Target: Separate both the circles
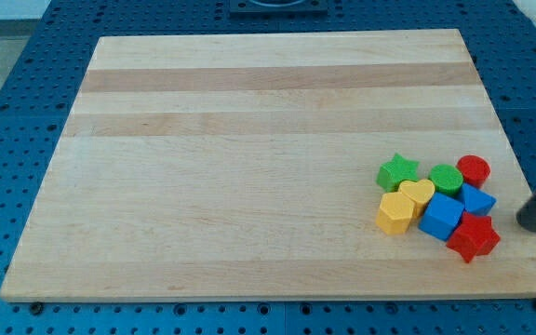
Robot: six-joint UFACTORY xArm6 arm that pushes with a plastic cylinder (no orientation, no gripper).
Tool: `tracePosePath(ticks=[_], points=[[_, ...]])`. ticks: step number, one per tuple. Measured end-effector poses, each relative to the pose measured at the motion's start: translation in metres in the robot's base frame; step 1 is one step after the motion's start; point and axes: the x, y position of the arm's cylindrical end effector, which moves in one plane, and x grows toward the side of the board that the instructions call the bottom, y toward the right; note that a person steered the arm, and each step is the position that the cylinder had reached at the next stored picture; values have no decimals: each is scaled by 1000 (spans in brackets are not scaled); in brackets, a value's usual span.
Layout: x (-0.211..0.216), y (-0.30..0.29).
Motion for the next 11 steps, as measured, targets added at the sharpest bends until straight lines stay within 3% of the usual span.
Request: tracePosePath(ticks=[3, 6, 9, 11], points=[[-69, -103], [-68, -101], [-71, -38], [-85, -68]])
